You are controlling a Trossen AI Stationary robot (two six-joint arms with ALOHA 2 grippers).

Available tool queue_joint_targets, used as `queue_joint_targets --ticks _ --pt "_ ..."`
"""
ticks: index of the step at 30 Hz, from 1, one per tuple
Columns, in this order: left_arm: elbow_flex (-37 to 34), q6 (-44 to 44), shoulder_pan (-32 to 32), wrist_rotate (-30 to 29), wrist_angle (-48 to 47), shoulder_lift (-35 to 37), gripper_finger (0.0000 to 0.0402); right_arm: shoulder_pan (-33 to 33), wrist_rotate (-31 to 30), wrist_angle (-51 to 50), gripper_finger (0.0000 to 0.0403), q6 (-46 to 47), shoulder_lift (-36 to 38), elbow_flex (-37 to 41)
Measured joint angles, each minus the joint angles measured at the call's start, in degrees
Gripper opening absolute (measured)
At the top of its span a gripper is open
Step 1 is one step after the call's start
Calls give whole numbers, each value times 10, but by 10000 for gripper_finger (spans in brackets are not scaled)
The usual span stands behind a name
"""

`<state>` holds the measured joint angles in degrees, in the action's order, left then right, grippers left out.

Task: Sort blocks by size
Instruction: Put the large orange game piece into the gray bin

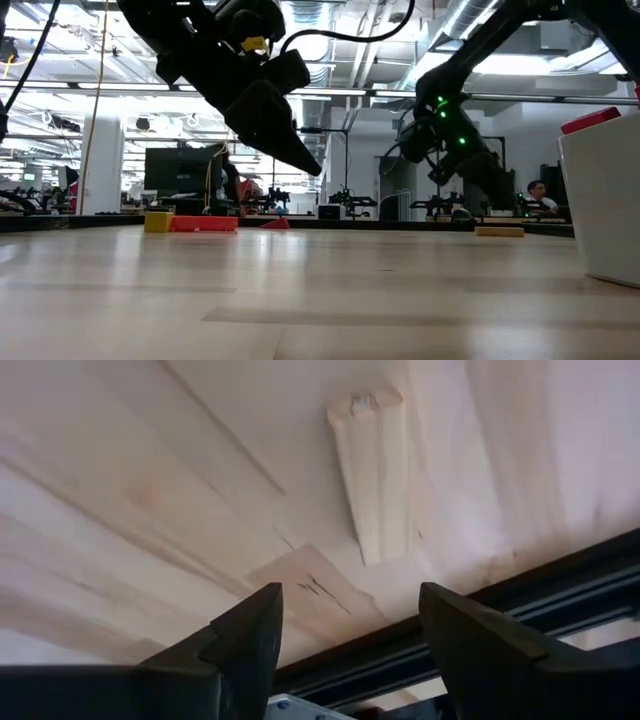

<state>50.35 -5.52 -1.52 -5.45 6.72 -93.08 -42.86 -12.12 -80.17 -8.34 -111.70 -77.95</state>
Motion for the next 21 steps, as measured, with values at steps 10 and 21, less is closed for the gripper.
queue_joint_targets --ticks 10,21 --pt "0 -2 0 0 6 0 201 21 10 -12 266 5 -1 -69" --pt "0 -3 1 0 8 0 201 15 17 -25 266 6 -28 -60"
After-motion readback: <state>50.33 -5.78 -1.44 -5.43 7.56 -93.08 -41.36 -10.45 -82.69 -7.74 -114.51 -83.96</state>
